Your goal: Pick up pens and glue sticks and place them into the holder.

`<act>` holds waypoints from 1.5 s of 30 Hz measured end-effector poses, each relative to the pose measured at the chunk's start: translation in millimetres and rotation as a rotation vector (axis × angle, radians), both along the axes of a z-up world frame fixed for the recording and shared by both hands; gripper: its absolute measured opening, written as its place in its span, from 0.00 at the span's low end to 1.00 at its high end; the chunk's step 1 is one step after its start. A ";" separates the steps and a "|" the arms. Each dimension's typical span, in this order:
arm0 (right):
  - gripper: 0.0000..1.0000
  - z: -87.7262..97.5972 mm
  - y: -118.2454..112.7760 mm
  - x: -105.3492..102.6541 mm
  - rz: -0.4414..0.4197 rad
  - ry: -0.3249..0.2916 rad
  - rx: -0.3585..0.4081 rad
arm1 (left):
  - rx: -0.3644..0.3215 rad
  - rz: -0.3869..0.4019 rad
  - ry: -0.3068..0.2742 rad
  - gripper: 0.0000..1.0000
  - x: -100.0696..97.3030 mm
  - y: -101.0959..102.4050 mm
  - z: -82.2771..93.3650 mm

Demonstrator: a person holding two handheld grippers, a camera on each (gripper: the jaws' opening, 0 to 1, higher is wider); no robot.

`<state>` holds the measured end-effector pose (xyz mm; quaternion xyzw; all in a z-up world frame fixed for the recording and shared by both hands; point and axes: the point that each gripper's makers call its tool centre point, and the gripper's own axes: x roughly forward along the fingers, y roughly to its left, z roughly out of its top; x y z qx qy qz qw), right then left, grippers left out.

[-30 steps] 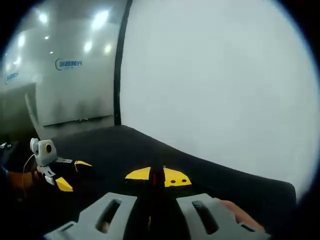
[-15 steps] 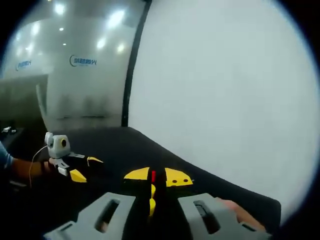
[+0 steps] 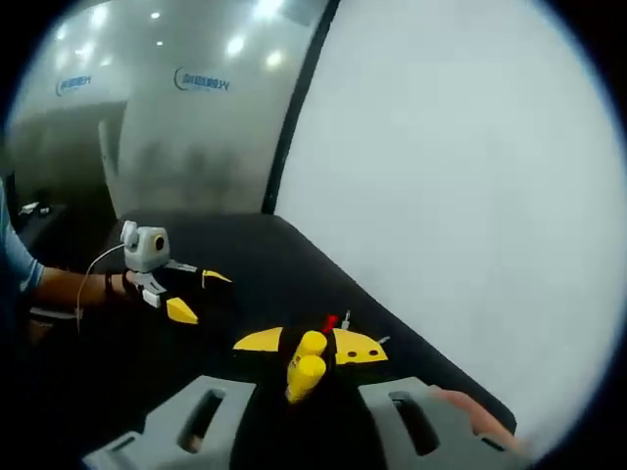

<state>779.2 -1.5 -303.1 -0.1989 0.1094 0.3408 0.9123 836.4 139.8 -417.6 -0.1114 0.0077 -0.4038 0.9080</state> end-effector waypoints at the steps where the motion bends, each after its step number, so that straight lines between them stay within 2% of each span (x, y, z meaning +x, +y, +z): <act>1: 0.14 1.2 -2.1 3.4 0.004 0.005 -0.007 | 0.002 -0.001 -0.004 0.74 -0.8 -0.1 0.1; 7: 0.16 -14.3 5.0 -8.4 0.036 0.035 -0.070 | 0.043 0.006 -0.032 0.72 -2.0 -1.6 -3.1; 14: 0.18 -33.4 0.0 -7.2 0.047 0.075 -0.143 | 0.058 -0.018 -0.049 0.68 -7.9 -6.0 -1.4; 16: 0.18 -38.6 -0.2 -7.3 0.052 0.088 -0.152 | 0.071 -0.009 -0.057 0.66 -7.6 -5.0 -2.1; 18: 0.18 -43.5 -1.0 -6.4 0.053 0.100 -0.166 | 0.106 0.021 -0.092 0.63 -5.9 -2.2 -1.2; 23: 0.18 -55.7 1.3 -2.1 0.062 0.141 -0.179 | 0.107 0.024 -0.085 0.61 -6.8 -1.0 -1.8; 33: 0.17 -108.4 14.2 -6.4 0.113 0.262 -0.307 | 0.097 0.004 -0.074 0.63 -9.7 -3.0 -1.8; 38: 0.16 -130.3 22.4 -5.4 0.129 0.298 -0.366 | 0.120 -0.001 -0.068 0.61 -10.4 -4.7 -6.0; 45: 0.14 -158.7 33.0 -7.2 0.141 0.348 -0.430 | 0.119 0.002 -0.064 0.61 -9.0 -3.5 -6.6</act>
